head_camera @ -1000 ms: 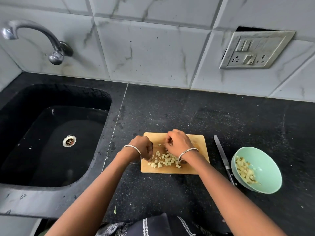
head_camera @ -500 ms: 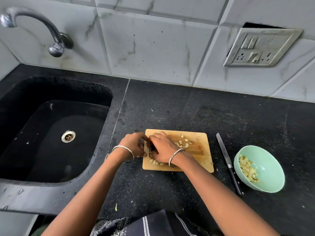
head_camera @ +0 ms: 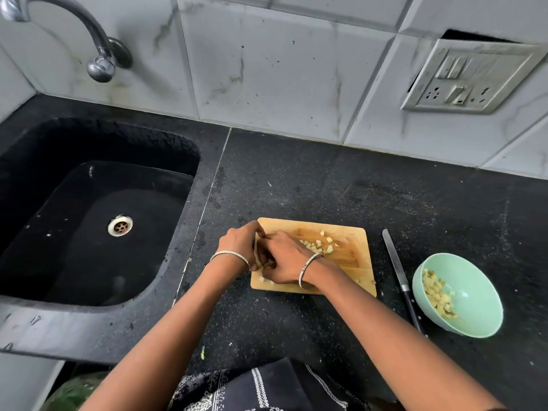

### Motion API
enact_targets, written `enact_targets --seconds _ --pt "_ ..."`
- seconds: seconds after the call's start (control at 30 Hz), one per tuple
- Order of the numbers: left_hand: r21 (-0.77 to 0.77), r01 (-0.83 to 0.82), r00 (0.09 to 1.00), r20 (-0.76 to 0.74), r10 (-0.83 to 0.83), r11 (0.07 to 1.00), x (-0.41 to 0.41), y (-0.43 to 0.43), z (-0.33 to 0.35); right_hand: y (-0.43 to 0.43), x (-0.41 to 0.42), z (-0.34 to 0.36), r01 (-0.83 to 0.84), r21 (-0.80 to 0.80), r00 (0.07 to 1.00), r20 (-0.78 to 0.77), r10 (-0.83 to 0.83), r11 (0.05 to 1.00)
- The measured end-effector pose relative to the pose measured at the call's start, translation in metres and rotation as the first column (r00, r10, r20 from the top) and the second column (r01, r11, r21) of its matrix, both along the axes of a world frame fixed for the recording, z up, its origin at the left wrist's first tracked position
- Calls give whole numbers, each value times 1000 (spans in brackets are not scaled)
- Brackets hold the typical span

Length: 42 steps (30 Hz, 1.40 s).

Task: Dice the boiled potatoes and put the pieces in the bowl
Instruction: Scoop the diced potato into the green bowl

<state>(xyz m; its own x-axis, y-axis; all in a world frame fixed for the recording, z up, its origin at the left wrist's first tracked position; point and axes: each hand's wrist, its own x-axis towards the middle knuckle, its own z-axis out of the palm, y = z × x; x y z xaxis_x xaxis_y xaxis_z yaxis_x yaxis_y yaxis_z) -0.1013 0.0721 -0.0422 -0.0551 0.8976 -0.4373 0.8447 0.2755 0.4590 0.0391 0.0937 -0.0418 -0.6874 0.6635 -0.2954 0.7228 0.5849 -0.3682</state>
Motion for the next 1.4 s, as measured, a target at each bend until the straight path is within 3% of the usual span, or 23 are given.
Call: enact_targets --seconds 0.27,0.43,0.57,0.63,0.8,0.97,1.07,1.4 --pt "-39 -51 998 35 53 998 -3 0 -3 -3 16 3 -31 32 1000 -3 31 999" --pt "-30 -61 998 16 61 998 -2 0 -5 3 45 20 102 78 992 64 -107 992" --pt "-29 -69 998 5 69 997 0 -2 -4 3 41 24 250 67 968 -55 -246 966" --pt "-21 -85 996 8 85 996 1 -3 -3 -2 28 19 219 69 974 -68 -215 973" --pt "-10 -100 995 27 100 995 0 -8 -4 -11 5 3 -5 263 983 177 -43 965" --pt "-8 -113 993 30 114 994 1 -7 -2 -10 3 6 -85 228 981 188 42 970" --pt "4 -140 990 23 140 990 4 -7 -1 -8 3 8 -103 171 986 151 77 980" --pt "-21 -188 982 10 188 982 6 -8 1 2 19 6 -74 207 997 2 75 976"
